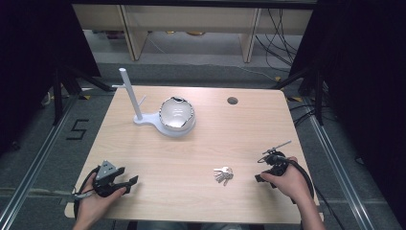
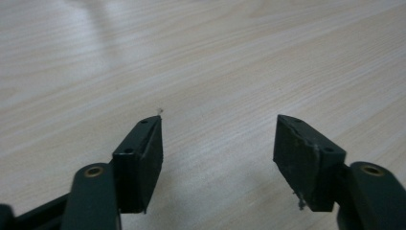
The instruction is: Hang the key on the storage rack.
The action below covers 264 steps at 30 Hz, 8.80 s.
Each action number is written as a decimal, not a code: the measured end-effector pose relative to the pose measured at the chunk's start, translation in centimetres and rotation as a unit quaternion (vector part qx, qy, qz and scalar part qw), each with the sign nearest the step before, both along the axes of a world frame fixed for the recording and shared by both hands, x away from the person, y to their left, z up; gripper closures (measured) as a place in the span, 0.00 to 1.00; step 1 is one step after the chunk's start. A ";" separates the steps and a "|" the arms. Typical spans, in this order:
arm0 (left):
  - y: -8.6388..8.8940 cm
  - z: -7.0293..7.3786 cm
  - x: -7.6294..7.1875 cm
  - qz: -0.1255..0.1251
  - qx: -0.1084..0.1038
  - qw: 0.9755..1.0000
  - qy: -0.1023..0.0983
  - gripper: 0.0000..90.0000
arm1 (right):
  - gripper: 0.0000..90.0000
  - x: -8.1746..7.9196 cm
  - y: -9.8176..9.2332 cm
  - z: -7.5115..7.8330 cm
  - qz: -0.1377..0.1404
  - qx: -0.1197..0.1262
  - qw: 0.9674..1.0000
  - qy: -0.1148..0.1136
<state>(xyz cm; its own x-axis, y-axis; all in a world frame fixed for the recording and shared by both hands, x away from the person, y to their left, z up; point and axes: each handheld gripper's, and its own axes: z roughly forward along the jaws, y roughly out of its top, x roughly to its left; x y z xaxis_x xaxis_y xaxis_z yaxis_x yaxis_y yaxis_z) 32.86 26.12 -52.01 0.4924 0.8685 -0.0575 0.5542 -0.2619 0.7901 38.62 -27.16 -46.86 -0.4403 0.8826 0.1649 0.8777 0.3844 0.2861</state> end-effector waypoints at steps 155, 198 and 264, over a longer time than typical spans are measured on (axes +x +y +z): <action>-0.2 -0.7 -0.4 -0.016 0.032 0.999 0.005 0.32 | 0.38 6.4 15.9 -0.9 -0.231 -0.110 0.948 0.191; 0.0 -0.7 -0.3 -0.014 0.024 1.000 0.010 0.32 | 0.62 5.8 16.1 -0.8 -0.224 -0.140 0.946 0.186; 0.0 -0.8 -0.4 -0.011 0.019 1.000 0.006 0.31 | 0.77 4.6 14.2 -0.3 -0.050 -0.124 0.977 0.168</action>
<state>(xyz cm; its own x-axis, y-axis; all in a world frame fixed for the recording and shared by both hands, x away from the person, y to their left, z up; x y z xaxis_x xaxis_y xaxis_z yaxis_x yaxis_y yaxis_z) 32.51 26.07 -52.83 0.5113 0.8589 -0.0306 0.5566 -0.3038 0.7732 43.24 -12.96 -47.12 -0.3069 0.9498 0.0617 0.9430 0.3122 -0.1156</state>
